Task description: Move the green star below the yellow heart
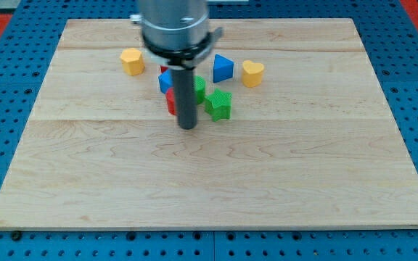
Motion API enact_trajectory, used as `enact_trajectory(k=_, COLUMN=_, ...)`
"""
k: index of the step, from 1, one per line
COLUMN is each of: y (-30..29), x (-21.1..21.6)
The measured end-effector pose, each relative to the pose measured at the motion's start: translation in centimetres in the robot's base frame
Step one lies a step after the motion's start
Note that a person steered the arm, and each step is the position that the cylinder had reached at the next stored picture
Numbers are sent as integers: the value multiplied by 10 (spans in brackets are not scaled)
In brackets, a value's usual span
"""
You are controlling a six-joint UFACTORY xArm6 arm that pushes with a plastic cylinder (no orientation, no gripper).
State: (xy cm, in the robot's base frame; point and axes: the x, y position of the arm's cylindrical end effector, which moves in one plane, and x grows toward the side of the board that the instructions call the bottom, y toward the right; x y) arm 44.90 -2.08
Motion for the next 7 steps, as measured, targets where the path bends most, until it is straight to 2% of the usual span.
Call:
enact_trajectory(k=3, y=91, x=-43)
enact_trajectory(k=5, y=89, x=-33)
enact_trajectory(k=6, y=34, x=-21)
enact_trajectory(k=7, y=-53, x=-19)
